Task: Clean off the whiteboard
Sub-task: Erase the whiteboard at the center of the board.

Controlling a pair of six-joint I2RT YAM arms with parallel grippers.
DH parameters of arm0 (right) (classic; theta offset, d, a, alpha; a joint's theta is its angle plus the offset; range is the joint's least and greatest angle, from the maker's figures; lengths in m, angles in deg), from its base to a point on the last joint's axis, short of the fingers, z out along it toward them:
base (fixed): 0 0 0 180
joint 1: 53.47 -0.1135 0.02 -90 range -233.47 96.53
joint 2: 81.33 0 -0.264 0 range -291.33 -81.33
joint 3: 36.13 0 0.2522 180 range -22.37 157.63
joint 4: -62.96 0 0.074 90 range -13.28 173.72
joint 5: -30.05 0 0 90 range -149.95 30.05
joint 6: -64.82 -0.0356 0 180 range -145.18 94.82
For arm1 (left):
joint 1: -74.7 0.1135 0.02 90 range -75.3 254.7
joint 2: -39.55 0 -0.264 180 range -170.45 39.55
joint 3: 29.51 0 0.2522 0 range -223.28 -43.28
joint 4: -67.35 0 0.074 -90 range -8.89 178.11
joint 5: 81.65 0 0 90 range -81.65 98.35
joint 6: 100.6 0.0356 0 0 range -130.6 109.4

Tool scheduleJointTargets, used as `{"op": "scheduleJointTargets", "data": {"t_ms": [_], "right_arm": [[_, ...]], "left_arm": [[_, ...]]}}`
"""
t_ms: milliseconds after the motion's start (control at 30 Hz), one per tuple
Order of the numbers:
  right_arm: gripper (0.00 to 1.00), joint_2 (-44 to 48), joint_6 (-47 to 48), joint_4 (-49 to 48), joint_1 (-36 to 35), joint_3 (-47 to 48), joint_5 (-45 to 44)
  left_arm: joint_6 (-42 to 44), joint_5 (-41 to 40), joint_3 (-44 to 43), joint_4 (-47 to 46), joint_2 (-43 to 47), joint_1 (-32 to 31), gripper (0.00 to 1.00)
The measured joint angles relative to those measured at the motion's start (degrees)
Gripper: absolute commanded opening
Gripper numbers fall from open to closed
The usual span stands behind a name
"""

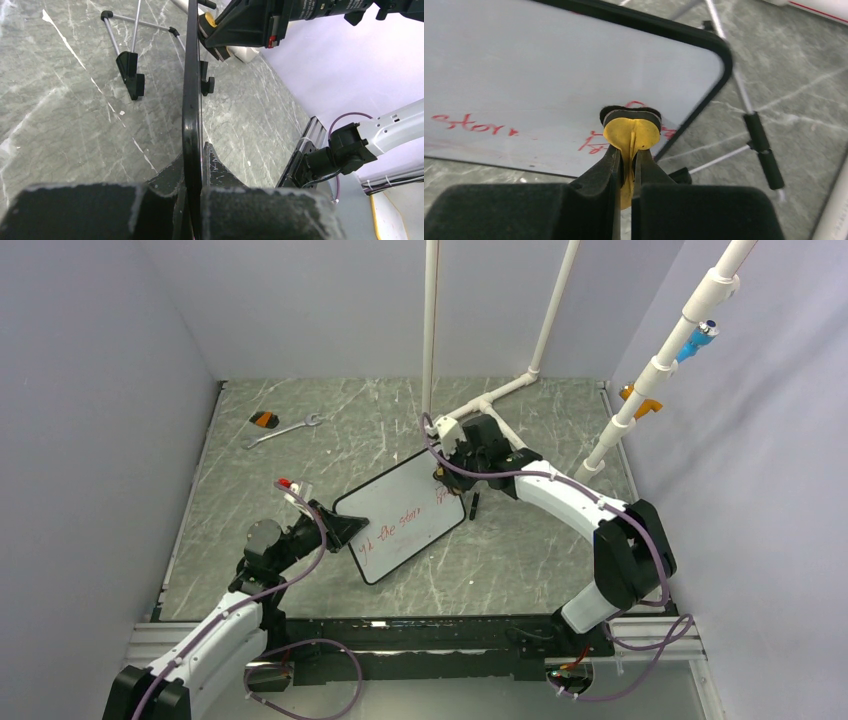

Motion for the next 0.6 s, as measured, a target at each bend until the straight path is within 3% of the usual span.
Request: {"op": "scheduleJointTargets", "data": {"t_ms": [233, 600], "right_arm": [[0.0, 0.0, 2.93, 1.75, -4.11, 0.04, 6.49], [0.0, 0.02, -0.92, -1.18, 0.24, -0.31, -2.99]], "left_arm": [[0.0, -0.04, 0.0, 0.26, 0.22, 0.0, 0.0], [-0.09, 0.0, 0.0, 0.24, 0.24, 0.0, 0.0]]}}
